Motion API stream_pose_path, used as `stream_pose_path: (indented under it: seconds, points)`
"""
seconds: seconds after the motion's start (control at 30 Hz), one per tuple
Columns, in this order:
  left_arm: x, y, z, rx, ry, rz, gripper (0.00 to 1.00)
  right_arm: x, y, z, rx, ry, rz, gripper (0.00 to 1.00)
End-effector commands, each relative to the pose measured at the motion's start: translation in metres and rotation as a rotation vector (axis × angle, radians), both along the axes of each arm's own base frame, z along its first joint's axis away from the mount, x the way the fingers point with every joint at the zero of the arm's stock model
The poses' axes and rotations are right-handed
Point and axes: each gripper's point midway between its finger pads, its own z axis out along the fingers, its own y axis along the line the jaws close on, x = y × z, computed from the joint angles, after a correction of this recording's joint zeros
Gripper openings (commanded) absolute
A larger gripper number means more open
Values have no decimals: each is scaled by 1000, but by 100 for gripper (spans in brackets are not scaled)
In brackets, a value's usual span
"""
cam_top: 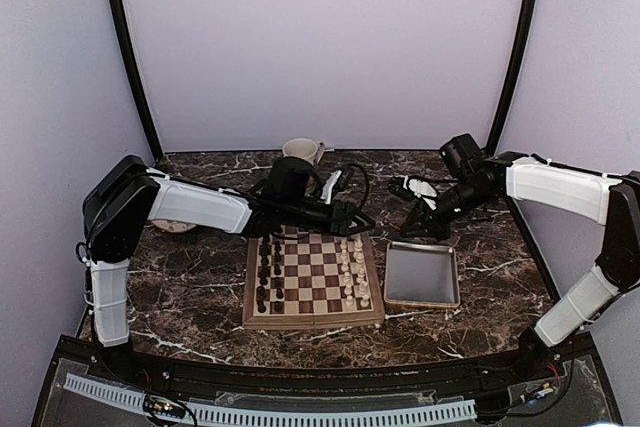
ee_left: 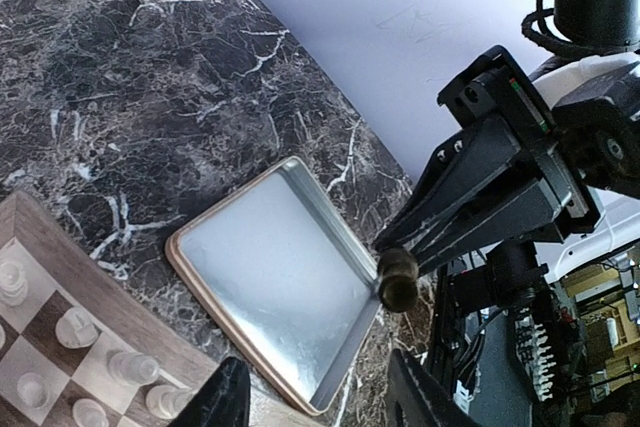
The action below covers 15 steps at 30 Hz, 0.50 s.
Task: Set up the chess pieces on the board
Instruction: Pick up the rook from the chess pile.
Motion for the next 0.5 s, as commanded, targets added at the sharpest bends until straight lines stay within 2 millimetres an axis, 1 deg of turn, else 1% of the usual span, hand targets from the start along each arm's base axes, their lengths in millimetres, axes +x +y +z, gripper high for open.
stream_pose_path:
  seconds: [0.0, 0.37, 0.47]
  points:
    - [-9, -17, 41, -127, -19, -71, 49, -4, 3, -1, 15, 19, 8, 0]
    - [-15, -30, 32, -135, 30, -119, 49, -10, 8, -9, -14, 27, 32, 0]
    - [-17, -33, 30, -131, 36, -129, 46, -11, 10, -11, -22, 25, 39, 0]
